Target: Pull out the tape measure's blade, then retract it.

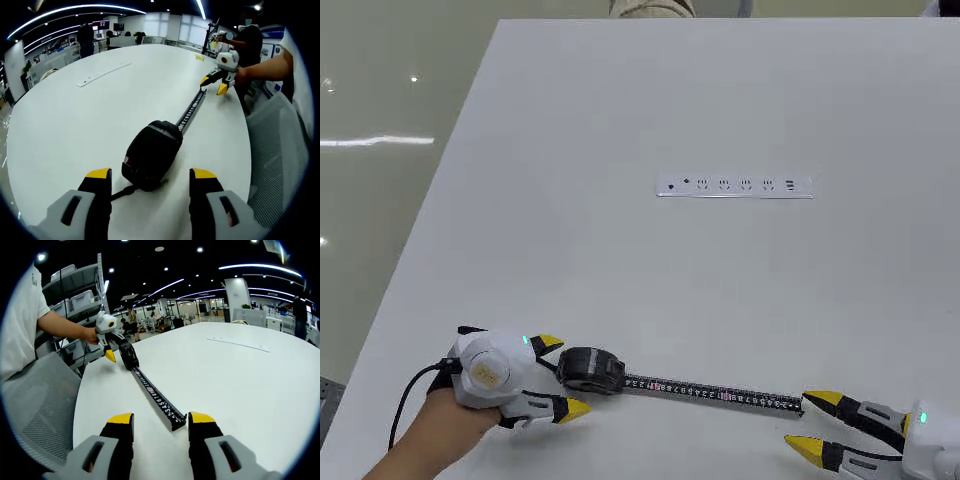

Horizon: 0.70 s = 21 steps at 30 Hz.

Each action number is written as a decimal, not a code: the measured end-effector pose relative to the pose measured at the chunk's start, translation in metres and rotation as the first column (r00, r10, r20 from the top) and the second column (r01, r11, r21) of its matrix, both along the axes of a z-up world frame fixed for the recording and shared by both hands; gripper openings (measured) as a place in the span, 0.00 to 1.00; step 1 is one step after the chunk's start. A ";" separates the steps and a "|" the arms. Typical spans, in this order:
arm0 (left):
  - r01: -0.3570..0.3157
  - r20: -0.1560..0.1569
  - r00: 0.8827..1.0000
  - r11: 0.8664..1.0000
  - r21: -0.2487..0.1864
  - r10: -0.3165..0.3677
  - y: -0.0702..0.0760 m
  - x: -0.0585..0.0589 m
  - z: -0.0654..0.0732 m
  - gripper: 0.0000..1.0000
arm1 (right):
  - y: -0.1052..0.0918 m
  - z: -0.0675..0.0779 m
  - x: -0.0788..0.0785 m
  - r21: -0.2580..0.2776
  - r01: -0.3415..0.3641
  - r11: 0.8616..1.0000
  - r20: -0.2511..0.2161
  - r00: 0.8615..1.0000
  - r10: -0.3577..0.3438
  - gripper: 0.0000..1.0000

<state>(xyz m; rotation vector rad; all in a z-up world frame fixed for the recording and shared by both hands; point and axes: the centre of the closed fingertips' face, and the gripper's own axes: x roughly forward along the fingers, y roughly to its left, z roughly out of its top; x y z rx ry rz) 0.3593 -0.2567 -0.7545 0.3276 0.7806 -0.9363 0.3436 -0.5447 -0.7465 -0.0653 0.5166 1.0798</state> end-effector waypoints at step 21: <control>-0.147 0.018 0.989 0.987 -0.063 0.148 0.008 -0.014 0.018 0.68 | 0.006 0.008 -0.016 -0.022 0.083 0.996 0.009 0.996 -0.083 0.46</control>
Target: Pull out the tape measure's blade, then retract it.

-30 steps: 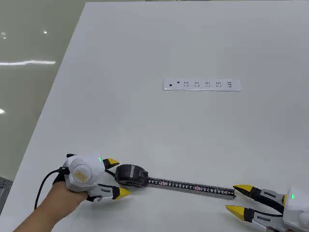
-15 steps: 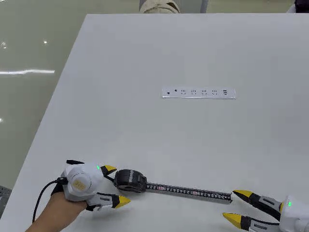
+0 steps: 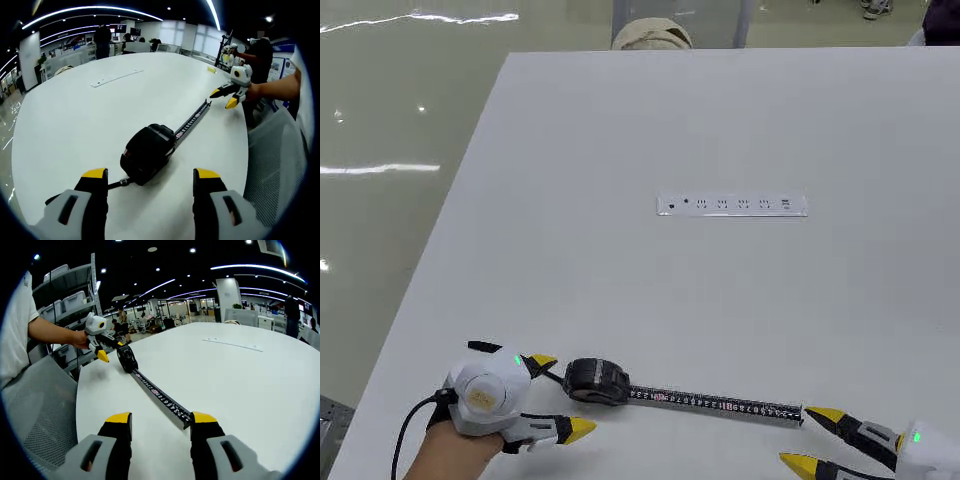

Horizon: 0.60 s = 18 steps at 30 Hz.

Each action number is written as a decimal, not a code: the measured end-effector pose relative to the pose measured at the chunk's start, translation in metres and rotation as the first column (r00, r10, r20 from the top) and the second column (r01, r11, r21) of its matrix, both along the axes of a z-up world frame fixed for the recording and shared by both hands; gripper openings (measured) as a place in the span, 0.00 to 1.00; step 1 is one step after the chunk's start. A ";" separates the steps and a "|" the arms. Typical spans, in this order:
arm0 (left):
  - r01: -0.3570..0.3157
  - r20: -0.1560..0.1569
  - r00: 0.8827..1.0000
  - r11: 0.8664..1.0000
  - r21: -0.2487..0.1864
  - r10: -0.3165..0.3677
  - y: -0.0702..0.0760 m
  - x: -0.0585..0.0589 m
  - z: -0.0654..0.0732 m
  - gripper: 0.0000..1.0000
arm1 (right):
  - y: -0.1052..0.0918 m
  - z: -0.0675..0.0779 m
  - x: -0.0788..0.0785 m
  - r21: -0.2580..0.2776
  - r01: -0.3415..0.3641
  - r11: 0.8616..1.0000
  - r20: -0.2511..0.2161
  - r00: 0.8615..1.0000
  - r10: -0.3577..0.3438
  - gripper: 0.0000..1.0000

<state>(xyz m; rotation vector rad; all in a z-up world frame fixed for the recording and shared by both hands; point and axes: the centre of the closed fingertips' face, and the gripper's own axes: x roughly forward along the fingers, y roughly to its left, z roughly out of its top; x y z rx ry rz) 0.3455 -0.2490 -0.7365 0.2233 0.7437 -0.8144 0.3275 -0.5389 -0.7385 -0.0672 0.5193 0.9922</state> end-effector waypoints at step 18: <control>-0.127 0.007 0.992 0.990 -0.063 0.127 0.003 -0.026 0.005 0.72 | -0.004 0.015 -0.017 0.020 0.090 0.996 0.000 0.996 -0.090 0.55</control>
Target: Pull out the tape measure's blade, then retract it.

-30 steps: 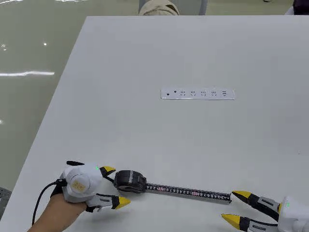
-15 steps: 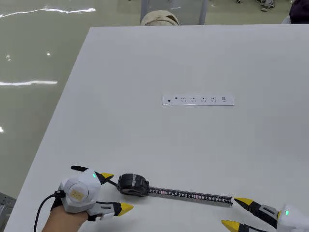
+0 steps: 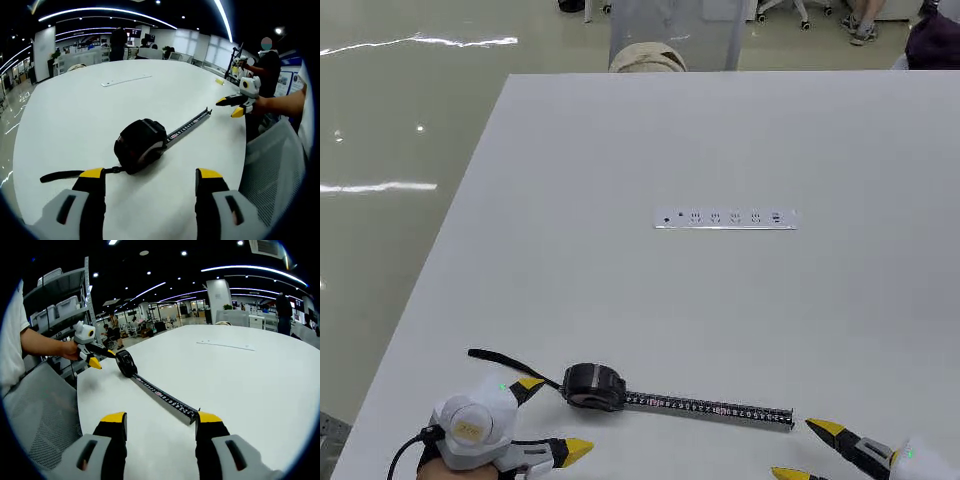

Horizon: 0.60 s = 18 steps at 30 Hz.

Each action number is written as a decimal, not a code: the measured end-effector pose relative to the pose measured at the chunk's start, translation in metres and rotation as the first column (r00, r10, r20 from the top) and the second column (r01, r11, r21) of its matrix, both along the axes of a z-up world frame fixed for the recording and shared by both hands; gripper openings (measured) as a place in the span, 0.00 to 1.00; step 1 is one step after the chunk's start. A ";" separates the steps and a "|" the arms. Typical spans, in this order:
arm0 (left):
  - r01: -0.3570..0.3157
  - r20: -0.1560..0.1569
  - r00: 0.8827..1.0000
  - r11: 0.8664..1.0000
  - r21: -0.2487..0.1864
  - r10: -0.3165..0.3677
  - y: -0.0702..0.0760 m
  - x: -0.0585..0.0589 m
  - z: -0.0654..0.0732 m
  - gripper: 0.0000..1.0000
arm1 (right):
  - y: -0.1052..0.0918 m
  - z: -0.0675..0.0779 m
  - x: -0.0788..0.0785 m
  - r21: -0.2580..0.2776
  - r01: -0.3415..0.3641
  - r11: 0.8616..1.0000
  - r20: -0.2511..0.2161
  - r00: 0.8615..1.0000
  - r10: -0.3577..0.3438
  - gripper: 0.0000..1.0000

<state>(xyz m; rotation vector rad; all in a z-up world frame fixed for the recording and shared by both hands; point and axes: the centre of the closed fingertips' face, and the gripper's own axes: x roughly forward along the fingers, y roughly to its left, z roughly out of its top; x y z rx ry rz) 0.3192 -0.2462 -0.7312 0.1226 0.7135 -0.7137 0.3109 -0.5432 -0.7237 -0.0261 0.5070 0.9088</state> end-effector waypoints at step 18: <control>-0.102 -0.007 0.995 0.994 -0.027 0.102 -0.005 -0.031 0.011 0.76 | -0.008 0.011 -0.026 0.006 0.062 0.998 0.012 0.998 -0.062 0.61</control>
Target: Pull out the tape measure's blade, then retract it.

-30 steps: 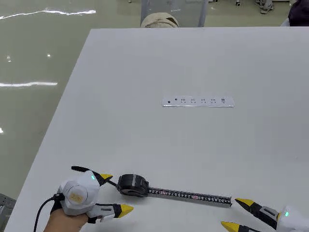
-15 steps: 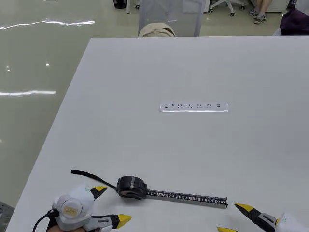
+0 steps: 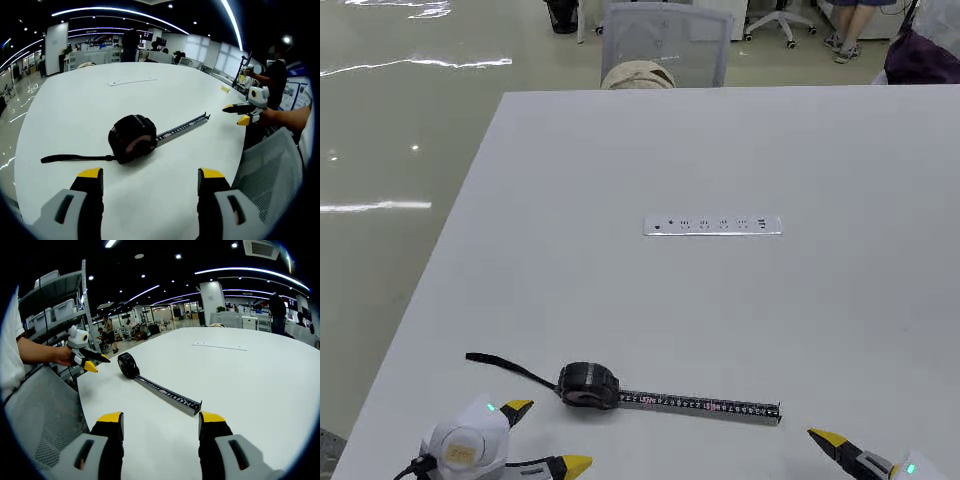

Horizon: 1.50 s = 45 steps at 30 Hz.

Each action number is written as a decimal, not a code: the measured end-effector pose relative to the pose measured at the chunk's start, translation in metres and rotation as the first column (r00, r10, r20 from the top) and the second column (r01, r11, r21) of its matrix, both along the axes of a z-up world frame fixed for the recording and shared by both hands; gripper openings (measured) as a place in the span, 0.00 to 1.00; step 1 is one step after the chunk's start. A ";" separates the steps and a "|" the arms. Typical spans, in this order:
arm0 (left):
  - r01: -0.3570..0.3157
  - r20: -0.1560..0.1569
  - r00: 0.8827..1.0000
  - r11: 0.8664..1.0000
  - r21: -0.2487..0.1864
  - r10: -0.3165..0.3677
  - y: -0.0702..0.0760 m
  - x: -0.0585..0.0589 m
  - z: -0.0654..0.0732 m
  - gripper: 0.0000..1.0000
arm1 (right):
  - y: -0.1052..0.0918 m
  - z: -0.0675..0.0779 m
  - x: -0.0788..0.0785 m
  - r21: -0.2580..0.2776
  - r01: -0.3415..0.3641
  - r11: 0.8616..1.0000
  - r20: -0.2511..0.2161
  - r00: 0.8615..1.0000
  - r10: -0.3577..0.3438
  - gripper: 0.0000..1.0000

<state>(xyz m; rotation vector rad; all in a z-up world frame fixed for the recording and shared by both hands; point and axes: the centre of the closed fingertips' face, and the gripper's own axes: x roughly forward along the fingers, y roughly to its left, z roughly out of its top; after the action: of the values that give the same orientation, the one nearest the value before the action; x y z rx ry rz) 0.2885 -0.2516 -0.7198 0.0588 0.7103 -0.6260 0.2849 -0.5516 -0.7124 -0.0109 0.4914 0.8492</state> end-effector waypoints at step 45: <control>-0.147 -0.017 0.989 0.988 -0.054 0.146 0.013 -0.026 0.000 0.79 | 0.002 0.012 -0.025 0.011 0.116 0.993 0.059 0.991 -0.116 0.65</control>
<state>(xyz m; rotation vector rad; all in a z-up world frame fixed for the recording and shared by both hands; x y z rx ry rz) 0.2629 -0.2387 -0.7195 -0.0486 0.7025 -0.5054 0.2601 -0.5492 -0.7003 -0.0010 0.4288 0.7343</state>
